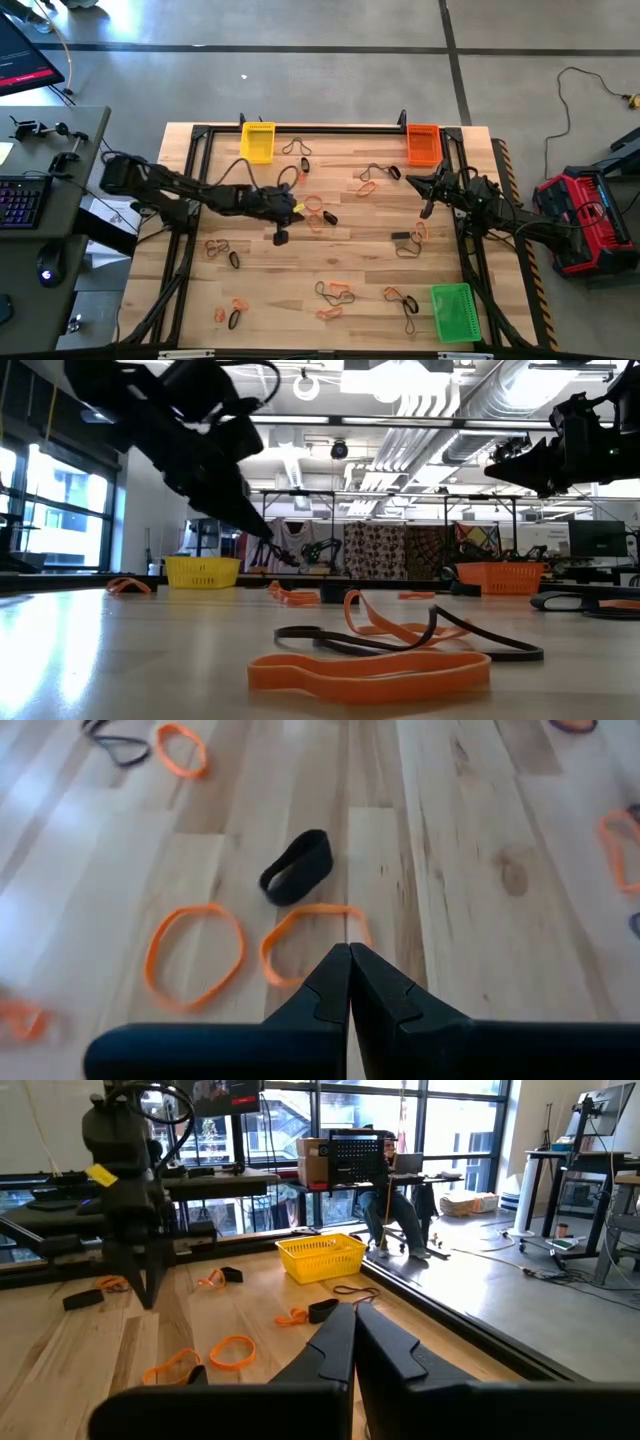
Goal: Sort rubber bands into baskets
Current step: Put the orange rubber band into the green bin
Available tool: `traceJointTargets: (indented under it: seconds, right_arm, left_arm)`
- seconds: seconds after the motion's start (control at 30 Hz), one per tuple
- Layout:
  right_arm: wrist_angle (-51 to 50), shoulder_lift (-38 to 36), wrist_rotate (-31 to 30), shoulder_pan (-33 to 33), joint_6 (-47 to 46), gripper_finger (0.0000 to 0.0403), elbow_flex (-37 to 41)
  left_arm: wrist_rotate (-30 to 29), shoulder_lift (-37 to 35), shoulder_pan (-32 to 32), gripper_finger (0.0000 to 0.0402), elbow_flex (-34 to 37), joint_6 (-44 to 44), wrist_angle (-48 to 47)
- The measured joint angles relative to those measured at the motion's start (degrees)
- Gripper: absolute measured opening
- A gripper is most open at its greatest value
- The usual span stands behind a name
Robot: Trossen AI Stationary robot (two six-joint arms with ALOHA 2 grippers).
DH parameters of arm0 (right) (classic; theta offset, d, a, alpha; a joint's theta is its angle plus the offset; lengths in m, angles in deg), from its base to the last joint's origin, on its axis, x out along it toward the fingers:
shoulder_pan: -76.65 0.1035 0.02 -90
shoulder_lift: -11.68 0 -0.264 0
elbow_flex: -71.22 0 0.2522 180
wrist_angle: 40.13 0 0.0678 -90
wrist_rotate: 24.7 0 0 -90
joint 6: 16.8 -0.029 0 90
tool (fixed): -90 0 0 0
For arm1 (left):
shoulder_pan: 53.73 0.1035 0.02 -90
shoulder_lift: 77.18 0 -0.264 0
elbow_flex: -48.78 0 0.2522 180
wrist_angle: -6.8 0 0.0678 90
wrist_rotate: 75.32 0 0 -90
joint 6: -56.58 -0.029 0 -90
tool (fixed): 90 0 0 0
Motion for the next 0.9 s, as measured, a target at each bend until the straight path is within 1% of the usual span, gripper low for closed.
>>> traceJointTargets:
  seconds: [0.27, 0.57, 0.73, 0.9]
  right_arm:
    - [0.01, 0.03, 0.00, 0.01, 0.00, 0.0000, 0.01]
    - [0.00, 0.05, 0.00, 0.00, 0.00, 0.0000, 0.00]
    - [0.01, 0.08, 0.00, 0.00, 0.00, 0.0000, 0.01]
    - [0.01, 0.08, 0.00, 0.01, 0.00, 0.0000, 0.01]
  left_arm:
    - [0.00, 8.67, -0.06, 0.0008, -4.28, -3.18, -0.64]
    - [0.15, 14.70, -1.85, 0.0058, -8.36, -10.50, -0.53]
    - [0.37, 18.49, -1.99, 0.0081, -11.04, -10.72, -0.83]
    - [0.33, 20.83, -1.99, 0.0085, -13.13, -9.32, -2.82]
